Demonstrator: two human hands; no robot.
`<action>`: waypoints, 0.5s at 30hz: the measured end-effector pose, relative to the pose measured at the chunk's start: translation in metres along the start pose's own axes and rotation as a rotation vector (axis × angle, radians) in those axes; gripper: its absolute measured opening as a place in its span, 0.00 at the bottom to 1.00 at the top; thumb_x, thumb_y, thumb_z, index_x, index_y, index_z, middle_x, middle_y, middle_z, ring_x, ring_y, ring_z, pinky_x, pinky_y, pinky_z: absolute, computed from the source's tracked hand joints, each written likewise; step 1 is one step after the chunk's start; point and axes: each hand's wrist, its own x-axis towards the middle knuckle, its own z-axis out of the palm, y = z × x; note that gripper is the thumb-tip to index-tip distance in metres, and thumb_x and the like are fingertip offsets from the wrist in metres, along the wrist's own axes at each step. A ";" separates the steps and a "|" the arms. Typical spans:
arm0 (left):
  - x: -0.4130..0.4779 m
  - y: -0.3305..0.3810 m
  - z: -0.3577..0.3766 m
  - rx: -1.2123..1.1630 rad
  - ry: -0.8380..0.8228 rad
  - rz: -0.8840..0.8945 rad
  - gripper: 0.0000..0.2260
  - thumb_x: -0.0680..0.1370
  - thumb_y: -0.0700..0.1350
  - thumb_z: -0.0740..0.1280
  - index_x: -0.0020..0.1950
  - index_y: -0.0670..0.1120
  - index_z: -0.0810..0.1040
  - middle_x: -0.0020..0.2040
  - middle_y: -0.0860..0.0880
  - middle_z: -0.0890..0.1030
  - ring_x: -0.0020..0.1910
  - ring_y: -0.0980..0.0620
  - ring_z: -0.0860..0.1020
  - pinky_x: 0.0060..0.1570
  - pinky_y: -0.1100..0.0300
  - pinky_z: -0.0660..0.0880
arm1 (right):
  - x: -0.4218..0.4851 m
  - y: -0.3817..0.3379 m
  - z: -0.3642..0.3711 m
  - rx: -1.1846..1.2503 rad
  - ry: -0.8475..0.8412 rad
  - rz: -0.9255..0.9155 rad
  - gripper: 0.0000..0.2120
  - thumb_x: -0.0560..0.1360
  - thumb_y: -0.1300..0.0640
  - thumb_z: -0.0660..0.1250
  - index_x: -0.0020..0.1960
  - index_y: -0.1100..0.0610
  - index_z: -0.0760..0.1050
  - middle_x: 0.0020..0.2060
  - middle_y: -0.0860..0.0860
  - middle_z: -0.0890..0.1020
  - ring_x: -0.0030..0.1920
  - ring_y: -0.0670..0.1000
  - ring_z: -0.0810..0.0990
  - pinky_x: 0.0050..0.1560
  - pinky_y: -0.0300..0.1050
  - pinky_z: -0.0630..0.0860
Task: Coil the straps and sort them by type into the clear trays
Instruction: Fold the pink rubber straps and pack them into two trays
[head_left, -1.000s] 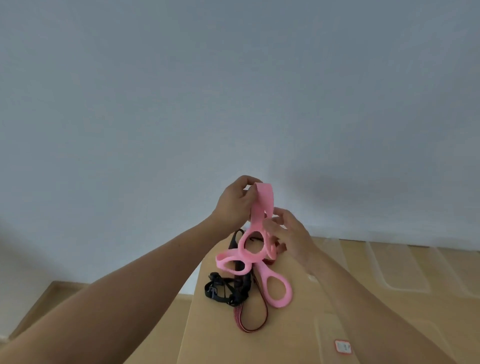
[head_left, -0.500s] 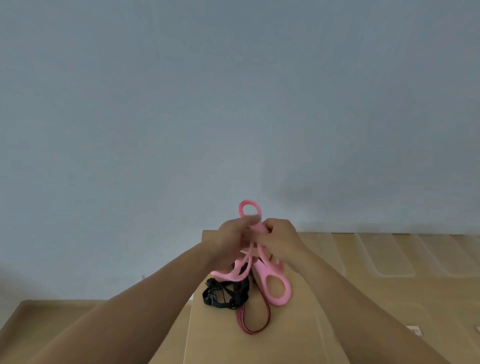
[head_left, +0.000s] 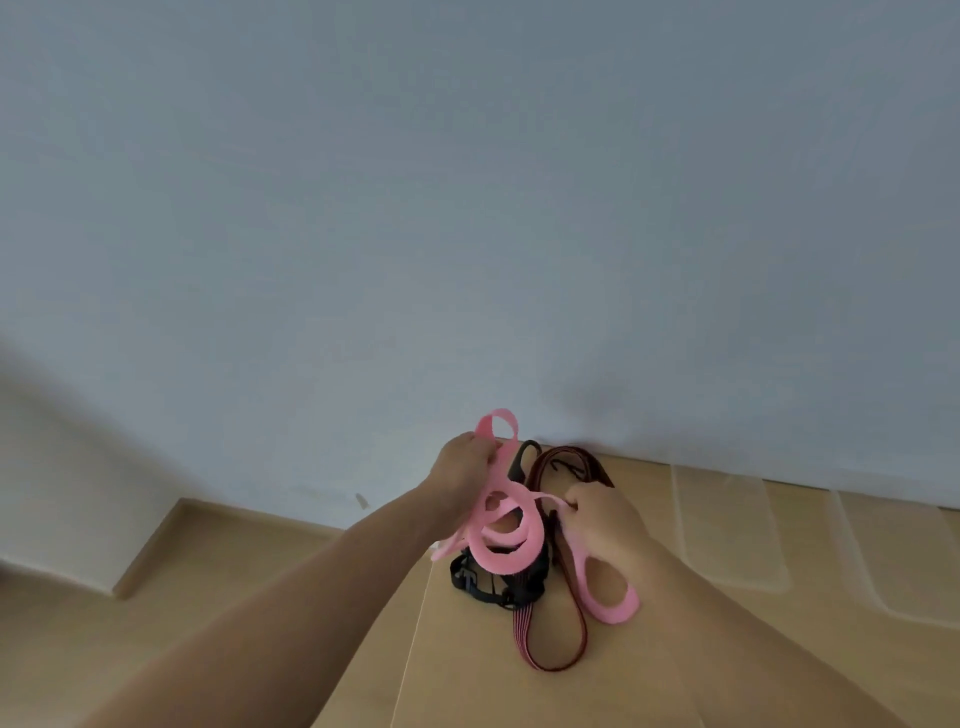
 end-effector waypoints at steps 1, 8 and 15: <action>0.000 0.003 0.000 0.030 -0.008 0.012 0.04 0.77 0.42 0.59 0.43 0.42 0.69 0.33 0.44 0.67 0.27 0.48 0.67 0.31 0.55 0.66 | -0.001 -0.002 -0.005 0.019 0.020 -0.015 0.18 0.78 0.50 0.58 0.31 0.52 0.66 0.26 0.47 0.71 0.27 0.48 0.69 0.28 0.43 0.64; -0.005 0.045 -0.009 0.455 -0.143 0.282 0.13 0.66 0.45 0.71 0.40 0.44 0.68 0.33 0.48 0.69 0.30 0.52 0.70 0.33 0.57 0.68 | -0.032 -0.023 -0.093 0.538 0.165 -0.268 0.04 0.72 0.45 0.59 0.42 0.41 0.72 0.38 0.41 0.80 0.34 0.41 0.77 0.37 0.39 0.72; -0.026 0.098 -0.011 0.253 -0.489 0.431 0.18 0.73 0.46 0.70 0.57 0.35 0.79 0.55 0.34 0.80 0.42 0.42 0.73 0.38 0.55 0.69 | -0.061 -0.058 -0.165 0.594 0.556 -0.392 0.11 0.79 0.55 0.61 0.46 0.38 0.75 0.40 0.36 0.81 0.39 0.41 0.79 0.37 0.33 0.74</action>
